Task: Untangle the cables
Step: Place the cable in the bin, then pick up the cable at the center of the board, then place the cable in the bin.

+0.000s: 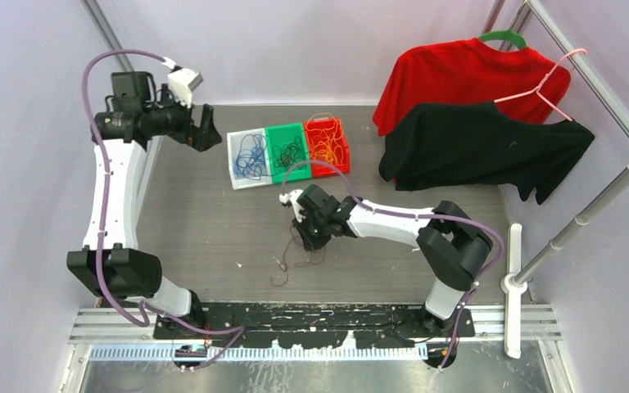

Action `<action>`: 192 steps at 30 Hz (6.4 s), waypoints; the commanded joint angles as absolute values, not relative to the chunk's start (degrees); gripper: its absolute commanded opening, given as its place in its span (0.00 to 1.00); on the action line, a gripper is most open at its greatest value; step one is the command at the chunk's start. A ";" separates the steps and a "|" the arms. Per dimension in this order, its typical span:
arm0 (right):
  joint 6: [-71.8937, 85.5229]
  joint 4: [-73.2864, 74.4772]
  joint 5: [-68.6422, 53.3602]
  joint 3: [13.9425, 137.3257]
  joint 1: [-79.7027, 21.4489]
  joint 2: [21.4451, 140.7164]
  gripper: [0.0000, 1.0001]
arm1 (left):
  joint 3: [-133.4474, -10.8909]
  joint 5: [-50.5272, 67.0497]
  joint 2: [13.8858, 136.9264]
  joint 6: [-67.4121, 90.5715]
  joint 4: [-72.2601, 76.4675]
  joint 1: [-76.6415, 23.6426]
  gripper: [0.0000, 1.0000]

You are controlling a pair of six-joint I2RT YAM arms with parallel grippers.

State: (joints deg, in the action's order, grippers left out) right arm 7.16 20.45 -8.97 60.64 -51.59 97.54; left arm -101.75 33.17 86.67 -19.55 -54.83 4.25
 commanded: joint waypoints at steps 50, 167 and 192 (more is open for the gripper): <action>10.93 6.39 -6.53 135.22 -32.44 110.12 0.01 | -88.75 43.16 70.25 -10.40 -45.54 15.81 0.70; -14.12 3.66 1.73 76.59 -43.98 111.64 0.55 | -88.01 49.15 71.84 -5.50 -43.04 21.08 0.70; -4.78 13.73 -2.04 106.80 -38.57 124.39 0.01 | -87.58 49.65 72.15 -4.66 -42.54 21.27 0.70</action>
